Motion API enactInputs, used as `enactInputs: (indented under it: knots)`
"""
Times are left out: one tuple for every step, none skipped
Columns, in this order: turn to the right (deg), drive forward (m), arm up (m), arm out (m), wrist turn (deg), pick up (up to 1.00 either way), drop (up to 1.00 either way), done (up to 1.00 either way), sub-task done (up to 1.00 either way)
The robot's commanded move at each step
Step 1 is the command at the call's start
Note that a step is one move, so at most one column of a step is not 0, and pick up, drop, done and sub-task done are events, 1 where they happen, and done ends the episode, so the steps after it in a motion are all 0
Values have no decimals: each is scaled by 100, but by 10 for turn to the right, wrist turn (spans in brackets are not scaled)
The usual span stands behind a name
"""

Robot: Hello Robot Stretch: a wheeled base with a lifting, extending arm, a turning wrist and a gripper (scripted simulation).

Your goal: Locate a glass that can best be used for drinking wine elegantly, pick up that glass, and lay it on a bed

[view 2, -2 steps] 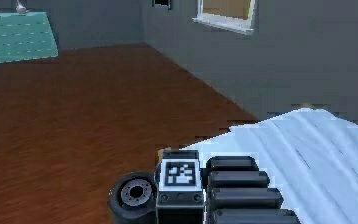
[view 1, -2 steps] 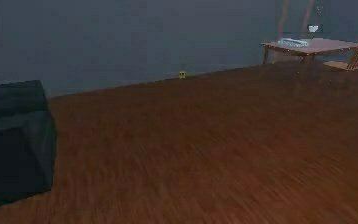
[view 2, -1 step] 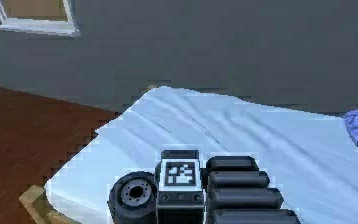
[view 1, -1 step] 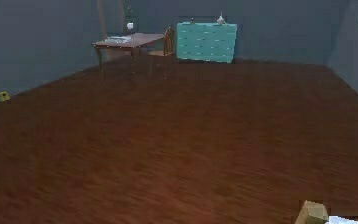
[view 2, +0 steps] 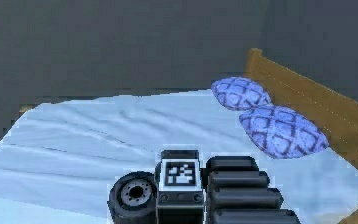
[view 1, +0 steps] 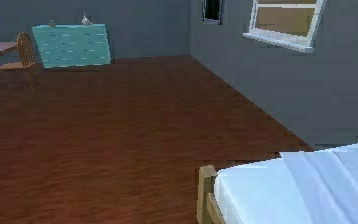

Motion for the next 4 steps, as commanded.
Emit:
enactInputs:
  knots:
    - [0, 35, 0, 0, 0, 0, 0, 0, 0]
    - [0, 0, 0, 48, 0, 0, 0, 0, 0]
    - [0, 0, 0, 0, 450, 0, 0, 0, 0]
    - [0, 0, 0, 0, 450, 0, 0, 0, 0]
